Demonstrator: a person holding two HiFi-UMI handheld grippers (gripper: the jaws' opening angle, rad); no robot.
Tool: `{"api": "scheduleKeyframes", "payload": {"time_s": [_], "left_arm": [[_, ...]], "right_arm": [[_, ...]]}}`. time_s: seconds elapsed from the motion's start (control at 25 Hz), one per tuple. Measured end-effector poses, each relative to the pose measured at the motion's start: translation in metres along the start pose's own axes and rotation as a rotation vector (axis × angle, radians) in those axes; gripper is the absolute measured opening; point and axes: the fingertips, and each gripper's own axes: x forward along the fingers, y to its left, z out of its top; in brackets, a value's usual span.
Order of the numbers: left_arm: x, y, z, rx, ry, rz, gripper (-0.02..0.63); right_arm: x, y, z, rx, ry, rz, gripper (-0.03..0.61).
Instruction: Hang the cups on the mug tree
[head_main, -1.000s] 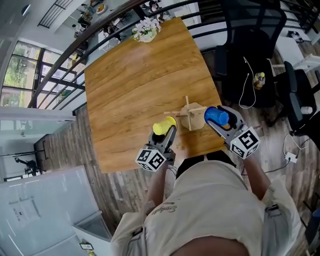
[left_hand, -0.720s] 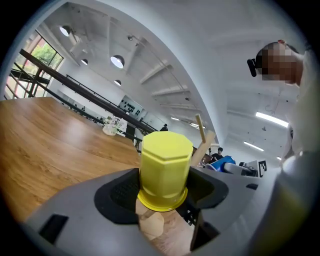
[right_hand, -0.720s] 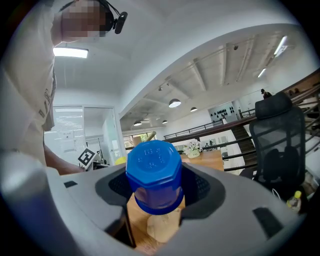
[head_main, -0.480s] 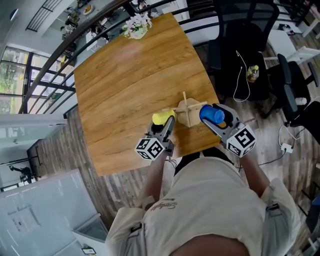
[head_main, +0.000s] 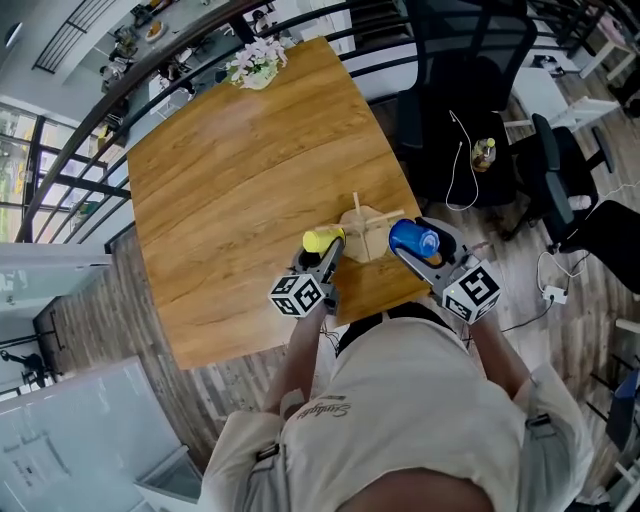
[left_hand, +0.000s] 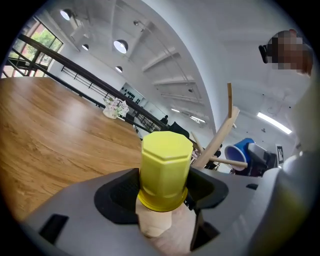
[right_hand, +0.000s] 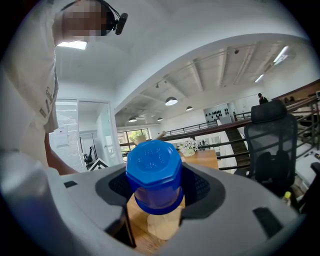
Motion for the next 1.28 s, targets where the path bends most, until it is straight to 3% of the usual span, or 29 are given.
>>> {"api": "scheduleKeyframes", "payload": {"time_s": [0.4, 0.8, 1.0, 1.08, 1.16, 1.28], "left_arm": [[0.021, 0.002, -0.022, -0.043, 0.023, -0.034, 0.295], [0.029, 0.003, -0.034, -0.097, 0.023, -0.063, 0.295], [0.027, 0.009, -0.049, -0.071, 0.084, -0.026, 0.287], [0.024, 0.017, -0.058, -0.071, 0.108, 0.018, 0.239], [0.02, 0.025, -0.067, -0.07, 0.128, 0.057, 0.112], [0.016, 0.022, -0.069, -0.088, 0.113, 0.025, 0.103]], "right_arm": [[-0.006, -0.006, -0.006, 0.005, 0.028, -0.042, 0.259], [0.004, -0.004, -0.005, 0.007, 0.022, -0.03, 0.259], [0.003, -0.004, -0.005, 0.012, 0.016, -0.035, 0.259], [0.001, -0.004, -0.005, 0.013, 0.013, -0.039, 0.259], [-0.001, -0.005, -0.006, 0.014, 0.011, -0.042, 0.259], [-0.003, -0.005, -0.006, 0.015, 0.009, -0.045, 0.259]]}}
